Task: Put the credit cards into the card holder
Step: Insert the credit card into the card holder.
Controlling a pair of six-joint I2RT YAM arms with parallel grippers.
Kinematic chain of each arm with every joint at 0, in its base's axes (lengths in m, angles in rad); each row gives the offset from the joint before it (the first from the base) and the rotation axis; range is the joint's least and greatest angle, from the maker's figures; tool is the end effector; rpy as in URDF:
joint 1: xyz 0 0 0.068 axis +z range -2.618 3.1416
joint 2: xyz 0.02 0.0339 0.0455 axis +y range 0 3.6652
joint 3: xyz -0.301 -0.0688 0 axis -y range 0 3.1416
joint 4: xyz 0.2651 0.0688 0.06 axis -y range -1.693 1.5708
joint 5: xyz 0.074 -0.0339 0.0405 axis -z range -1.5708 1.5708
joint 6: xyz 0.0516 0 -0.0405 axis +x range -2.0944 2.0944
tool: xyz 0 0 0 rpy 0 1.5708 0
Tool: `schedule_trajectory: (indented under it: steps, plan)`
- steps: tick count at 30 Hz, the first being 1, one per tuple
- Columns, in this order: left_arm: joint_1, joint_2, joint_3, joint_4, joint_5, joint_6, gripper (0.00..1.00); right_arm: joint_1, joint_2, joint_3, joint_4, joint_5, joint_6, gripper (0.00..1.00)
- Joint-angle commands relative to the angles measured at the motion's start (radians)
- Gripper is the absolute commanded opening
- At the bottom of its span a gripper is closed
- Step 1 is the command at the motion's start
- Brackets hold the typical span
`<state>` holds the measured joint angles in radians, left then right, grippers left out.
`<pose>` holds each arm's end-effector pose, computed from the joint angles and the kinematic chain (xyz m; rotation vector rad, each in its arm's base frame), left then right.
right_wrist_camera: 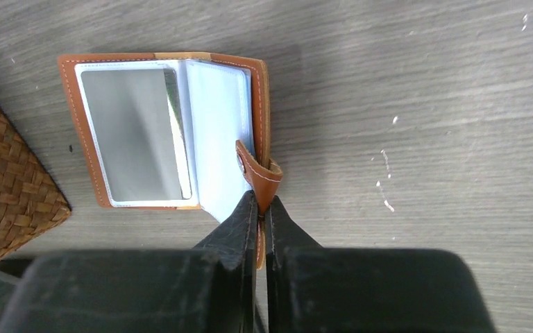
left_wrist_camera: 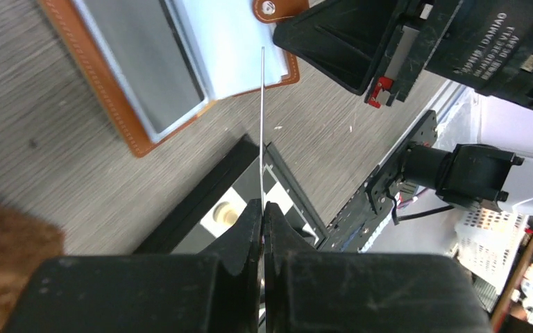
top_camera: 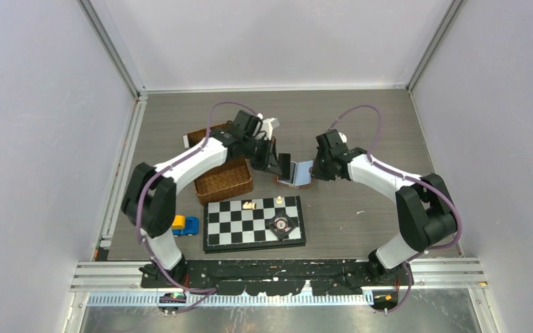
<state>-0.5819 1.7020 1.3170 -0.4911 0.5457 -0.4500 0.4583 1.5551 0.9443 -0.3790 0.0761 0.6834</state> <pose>0.3221 -0.2440 0.2772 0.4320 2.5639 -1.0917 0.3028 0.1450 0.2067 0.3205 2.5729 0.3358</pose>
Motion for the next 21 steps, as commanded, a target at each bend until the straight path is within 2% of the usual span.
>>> schedule_trajectory:
  steps: [1, 8, 21]
  plan:
    - [-0.023, 0.122, 0.100, 0.129, 0.069, -0.094, 0.00, -0.044, 0.006, -0.004, 0.079, -0.008, -0.056, 0.02]
    - [-0.023, 0.311, 0.210, 0.143, 0.120, -0.120, 0.00, -0.076, 0.031, -0.023, 0.122, -0.094, -0.088, 0.00]
    - [0.034, 0.482, 0.344, 0.047, 0.139, -0.065, 0.00, -0.137, 0.119, -0.015, 0.135, -0.150, -0.173, 0.00]
